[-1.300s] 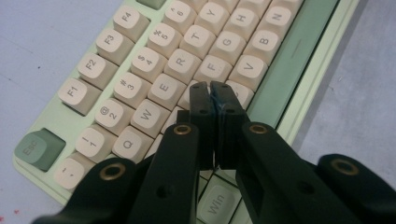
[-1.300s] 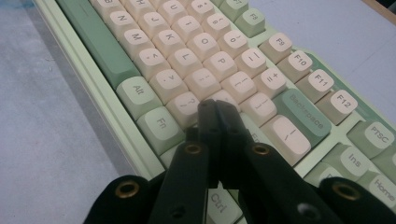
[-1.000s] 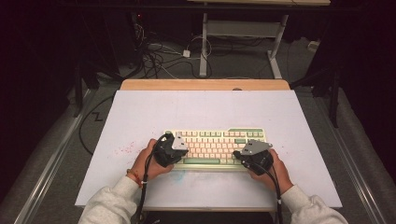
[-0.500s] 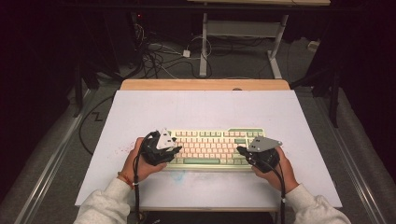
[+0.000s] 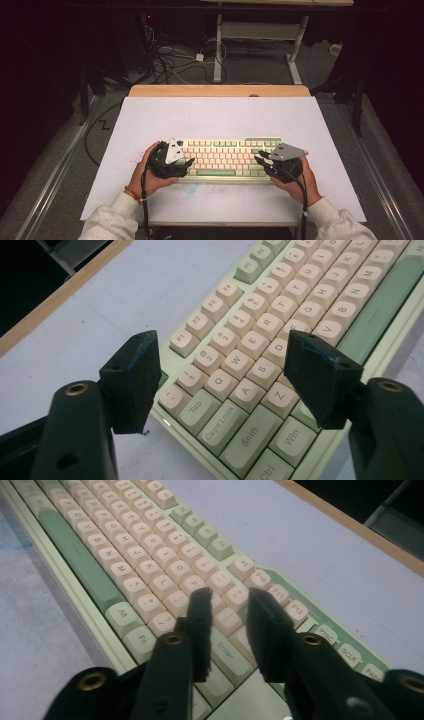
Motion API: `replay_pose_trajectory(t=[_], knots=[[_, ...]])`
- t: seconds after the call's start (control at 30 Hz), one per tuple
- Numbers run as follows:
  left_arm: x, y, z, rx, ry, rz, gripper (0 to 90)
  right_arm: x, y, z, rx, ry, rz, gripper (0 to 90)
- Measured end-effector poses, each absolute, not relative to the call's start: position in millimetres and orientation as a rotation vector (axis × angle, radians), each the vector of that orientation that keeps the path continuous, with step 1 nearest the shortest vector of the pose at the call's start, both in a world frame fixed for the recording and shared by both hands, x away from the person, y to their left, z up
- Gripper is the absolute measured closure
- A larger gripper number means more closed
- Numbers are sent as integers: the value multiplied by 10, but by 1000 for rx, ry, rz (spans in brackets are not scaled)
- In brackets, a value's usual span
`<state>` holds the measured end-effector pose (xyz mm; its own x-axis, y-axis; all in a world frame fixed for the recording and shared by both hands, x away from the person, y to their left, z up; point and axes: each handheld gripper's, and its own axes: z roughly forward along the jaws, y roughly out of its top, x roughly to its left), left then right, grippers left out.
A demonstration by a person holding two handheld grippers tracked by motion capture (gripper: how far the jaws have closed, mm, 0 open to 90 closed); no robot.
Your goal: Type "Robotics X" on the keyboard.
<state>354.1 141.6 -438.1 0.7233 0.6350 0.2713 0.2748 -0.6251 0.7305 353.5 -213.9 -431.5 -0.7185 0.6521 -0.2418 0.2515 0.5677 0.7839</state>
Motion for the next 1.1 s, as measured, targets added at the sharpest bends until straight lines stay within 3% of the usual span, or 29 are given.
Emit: replay_pose_trajectory(t=[0.17,0.4,0.53,1.1], knots=[[3534,1406,-4390,2237,689,698,245,3551,-2158,-4318,742,2269,1039,559],[3529,1400,-4396,2232,684,700,183,3572,-2152,-4338,783,2230,1041,301],[3522,1384,-4400,2234,678,716,164,3587,-2149,-4344,811,2201,1035,216],[3392,1419,-4316,2189,676,791,170,3483,-2139,-4268,773,2140,988,211]])
